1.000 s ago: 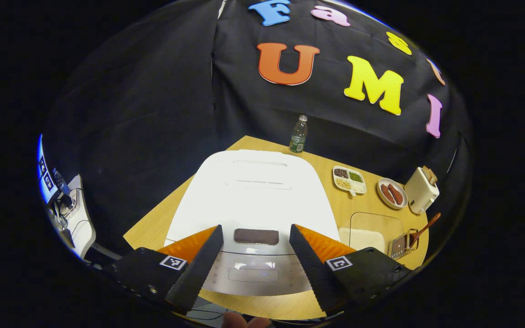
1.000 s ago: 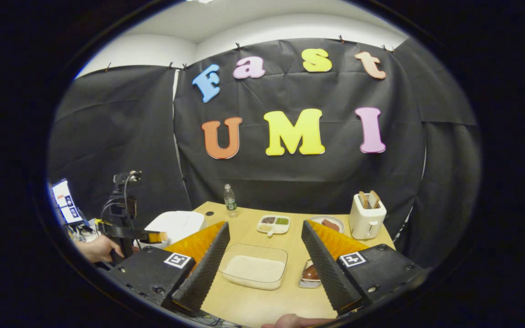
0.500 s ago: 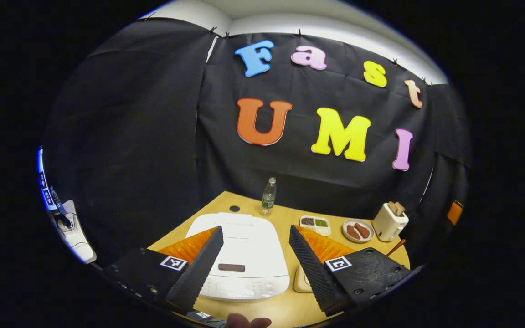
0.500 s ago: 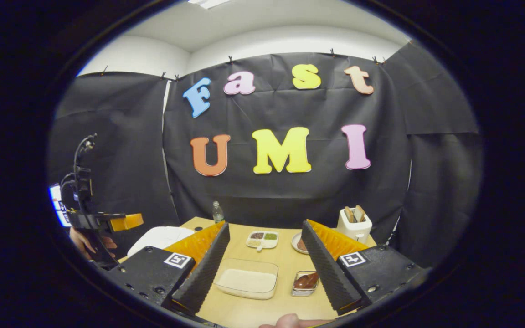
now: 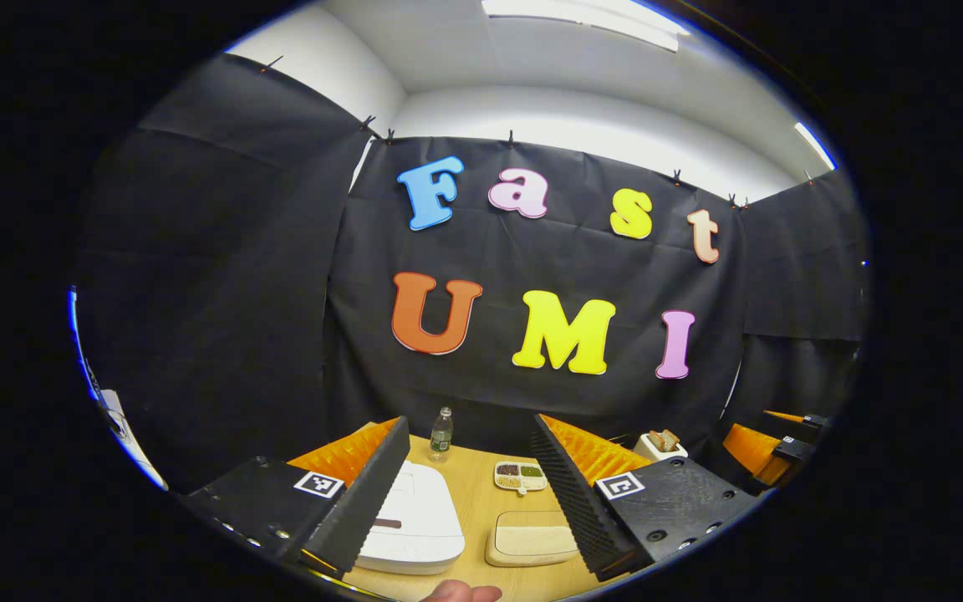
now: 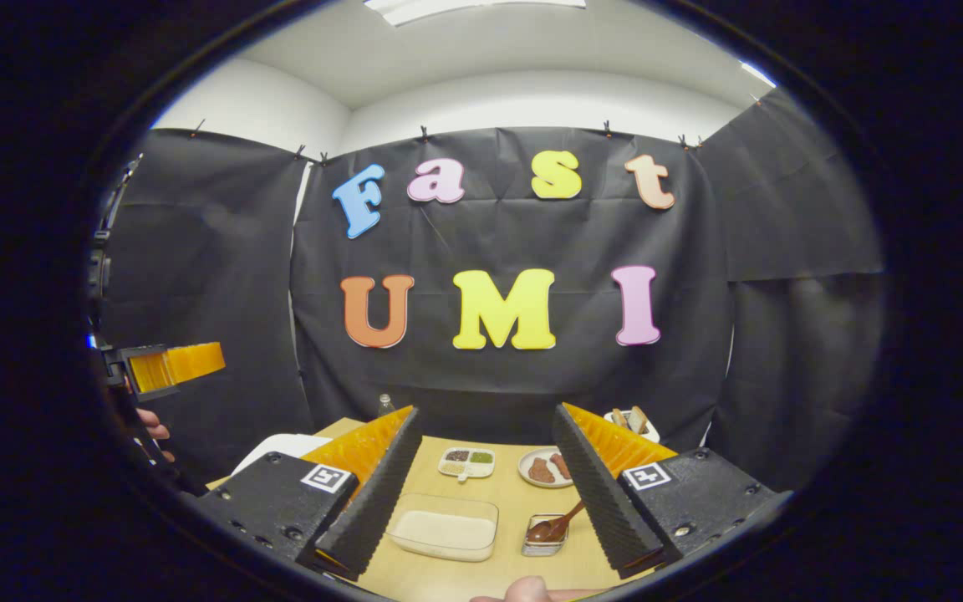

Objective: Close the left gripper, press the button to open the rice cooker; take a wooden spoon from the chopstick holder with the right hand, scoop a spoonful of rice and pour it into the rice cooker, then put the wooden spoon back into the chopstick holder.

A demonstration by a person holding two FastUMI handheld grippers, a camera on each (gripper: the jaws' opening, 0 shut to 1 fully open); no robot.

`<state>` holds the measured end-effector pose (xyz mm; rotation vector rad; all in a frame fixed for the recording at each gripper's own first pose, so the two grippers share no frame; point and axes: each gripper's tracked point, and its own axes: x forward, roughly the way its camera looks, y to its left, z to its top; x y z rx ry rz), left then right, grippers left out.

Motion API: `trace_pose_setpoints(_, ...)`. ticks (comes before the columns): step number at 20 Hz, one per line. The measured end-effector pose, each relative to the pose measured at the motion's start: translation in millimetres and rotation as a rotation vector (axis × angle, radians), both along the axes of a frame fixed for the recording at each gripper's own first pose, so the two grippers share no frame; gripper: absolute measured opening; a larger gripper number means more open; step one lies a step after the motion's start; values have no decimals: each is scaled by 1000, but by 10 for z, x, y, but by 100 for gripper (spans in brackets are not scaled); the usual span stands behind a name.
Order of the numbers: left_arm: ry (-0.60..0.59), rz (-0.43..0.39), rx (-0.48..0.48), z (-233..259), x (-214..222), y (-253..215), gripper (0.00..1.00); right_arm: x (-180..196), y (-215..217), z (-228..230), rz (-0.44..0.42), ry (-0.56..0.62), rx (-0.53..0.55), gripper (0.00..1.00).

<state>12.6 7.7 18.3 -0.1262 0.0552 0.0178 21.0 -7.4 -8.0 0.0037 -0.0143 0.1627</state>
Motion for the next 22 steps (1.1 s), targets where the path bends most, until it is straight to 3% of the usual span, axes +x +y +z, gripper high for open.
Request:
trace_pose_setpoints(9, -54, -58, 22, 115, -236, -261, 94, -398, 247, 33, -4, -33, -28, 100)
trace_pose_setpoints(22, -72, -93, 54, 116, -259, -350, 94, -351, 345, -9, 3, -28, -17, 100)
